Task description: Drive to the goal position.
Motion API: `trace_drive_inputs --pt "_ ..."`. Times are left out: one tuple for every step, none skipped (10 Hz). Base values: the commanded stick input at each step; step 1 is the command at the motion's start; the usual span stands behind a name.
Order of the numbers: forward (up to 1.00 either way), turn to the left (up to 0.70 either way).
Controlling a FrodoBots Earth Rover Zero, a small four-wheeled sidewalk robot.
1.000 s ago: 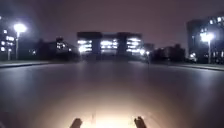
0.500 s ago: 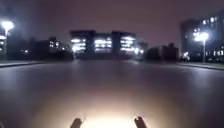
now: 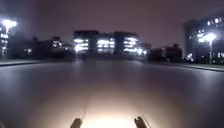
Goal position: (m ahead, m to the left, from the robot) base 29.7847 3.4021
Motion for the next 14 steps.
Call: trace_drive_inputs --pt "1.00 0.00" --pt "1.00 0.00" --pt "1.00 0.00" --pt "1.00 0.00" --pt "1.00 0.00" --pt "1.00 -0.40" --pt "1.00 -0.32" --pt "1.00 0.00" --pt "1.00 0.00" --pt "1.00 0.00" --pt "1.00 0.00" --pt "1.00 0.00" --pt "1.00 -0.21" --pt "1.00 -0.40"
